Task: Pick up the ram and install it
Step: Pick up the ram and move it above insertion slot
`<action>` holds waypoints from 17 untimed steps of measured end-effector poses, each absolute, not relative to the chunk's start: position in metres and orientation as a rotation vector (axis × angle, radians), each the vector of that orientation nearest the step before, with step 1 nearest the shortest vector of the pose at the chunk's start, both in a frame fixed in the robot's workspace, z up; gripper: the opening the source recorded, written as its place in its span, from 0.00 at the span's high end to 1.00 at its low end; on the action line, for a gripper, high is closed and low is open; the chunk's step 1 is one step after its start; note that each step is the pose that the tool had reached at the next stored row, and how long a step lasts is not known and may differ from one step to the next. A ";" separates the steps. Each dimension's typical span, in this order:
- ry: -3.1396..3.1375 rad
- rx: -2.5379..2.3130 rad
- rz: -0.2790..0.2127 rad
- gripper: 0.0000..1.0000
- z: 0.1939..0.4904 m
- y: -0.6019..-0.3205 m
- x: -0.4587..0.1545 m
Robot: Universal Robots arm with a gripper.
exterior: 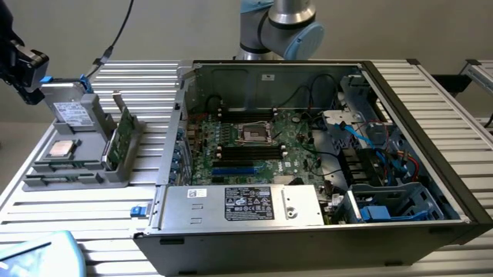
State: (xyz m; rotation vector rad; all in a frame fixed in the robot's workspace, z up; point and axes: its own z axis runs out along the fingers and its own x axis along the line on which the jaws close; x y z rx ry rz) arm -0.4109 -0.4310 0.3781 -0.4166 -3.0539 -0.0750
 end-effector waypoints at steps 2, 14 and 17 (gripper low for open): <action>-3.037 -0.443 -0.073 0.89 0.378 -0.431 -0.411; -2.955 -0.624 -0.067 0.89 0.374 -0.431 -0.411; -2.957 -0.588 -0.063 0.89 0.373 -0.431 -0.411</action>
